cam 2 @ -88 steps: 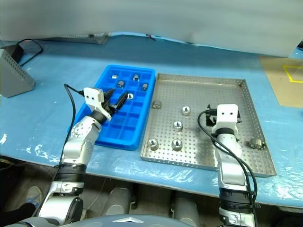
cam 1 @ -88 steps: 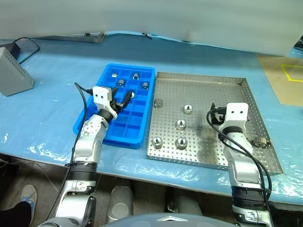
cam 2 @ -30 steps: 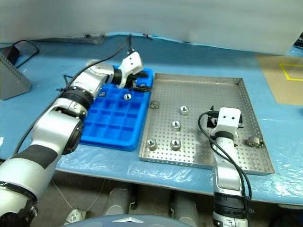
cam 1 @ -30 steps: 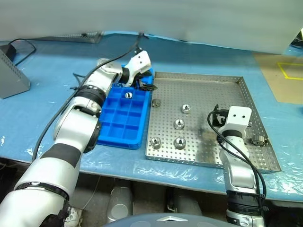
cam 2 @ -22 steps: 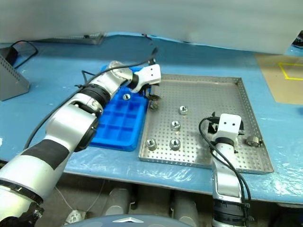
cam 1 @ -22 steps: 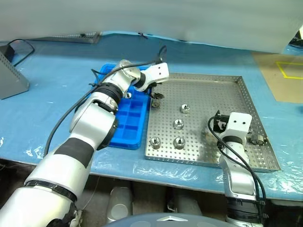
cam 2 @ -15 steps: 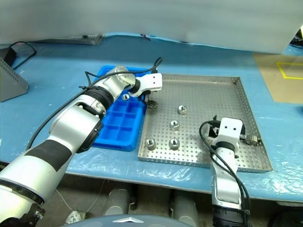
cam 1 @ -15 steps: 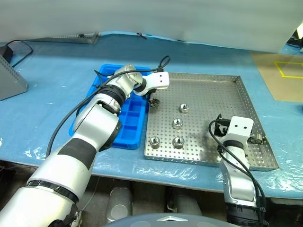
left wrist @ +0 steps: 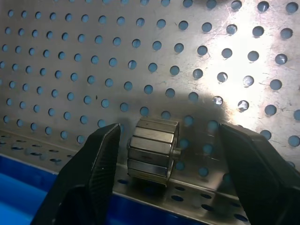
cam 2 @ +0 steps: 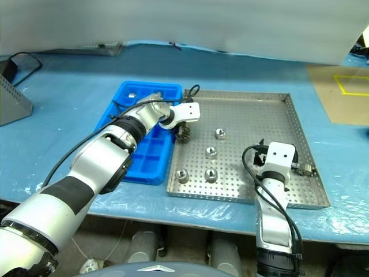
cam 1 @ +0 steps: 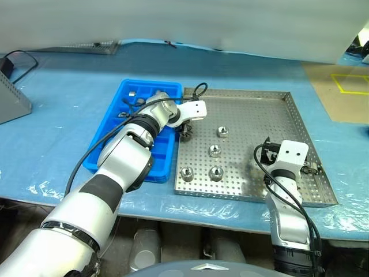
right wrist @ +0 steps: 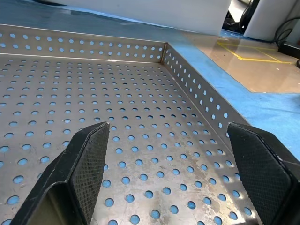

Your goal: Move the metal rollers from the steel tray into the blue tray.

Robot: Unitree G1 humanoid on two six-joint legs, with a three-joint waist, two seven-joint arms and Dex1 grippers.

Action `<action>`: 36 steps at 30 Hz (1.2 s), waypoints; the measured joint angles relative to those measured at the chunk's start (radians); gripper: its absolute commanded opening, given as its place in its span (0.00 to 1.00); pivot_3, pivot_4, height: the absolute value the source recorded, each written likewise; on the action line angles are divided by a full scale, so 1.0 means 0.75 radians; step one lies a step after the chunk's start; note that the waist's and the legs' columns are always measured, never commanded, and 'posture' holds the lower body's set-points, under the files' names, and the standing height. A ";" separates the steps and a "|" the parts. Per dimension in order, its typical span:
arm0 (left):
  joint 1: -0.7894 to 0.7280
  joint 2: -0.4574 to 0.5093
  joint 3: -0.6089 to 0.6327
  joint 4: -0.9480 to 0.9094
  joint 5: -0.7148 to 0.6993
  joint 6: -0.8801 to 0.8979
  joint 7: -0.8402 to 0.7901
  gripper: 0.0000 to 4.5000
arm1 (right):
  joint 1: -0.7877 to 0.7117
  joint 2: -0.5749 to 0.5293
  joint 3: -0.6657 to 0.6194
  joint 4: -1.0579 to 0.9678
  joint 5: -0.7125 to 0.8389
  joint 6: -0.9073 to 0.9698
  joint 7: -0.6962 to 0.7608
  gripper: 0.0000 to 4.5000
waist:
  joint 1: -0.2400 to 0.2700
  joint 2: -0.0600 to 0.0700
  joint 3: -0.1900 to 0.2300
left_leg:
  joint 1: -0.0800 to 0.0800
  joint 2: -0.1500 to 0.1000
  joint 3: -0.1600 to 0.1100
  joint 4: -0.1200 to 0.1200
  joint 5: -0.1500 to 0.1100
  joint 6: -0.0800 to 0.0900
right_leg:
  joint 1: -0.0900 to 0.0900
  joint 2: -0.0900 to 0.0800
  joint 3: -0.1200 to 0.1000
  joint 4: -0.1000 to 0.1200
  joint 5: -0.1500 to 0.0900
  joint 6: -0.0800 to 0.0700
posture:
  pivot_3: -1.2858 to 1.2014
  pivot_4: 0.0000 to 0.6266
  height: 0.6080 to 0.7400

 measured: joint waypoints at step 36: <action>0.065 0.168 0.139 -0.048 -0.085 -0.069 -0.186 0.26 | 0.016 0.043 0.016 0.001 -0.011 -0.004 -0.044 0.94 | -0.084 0.000 0.000 | 0.004 0.000 0.000 -0.012 0.001 -0.002 | 0.001 0.001 0.000 -0.013 0.001 -0.002 | 0.47 0.24 1.00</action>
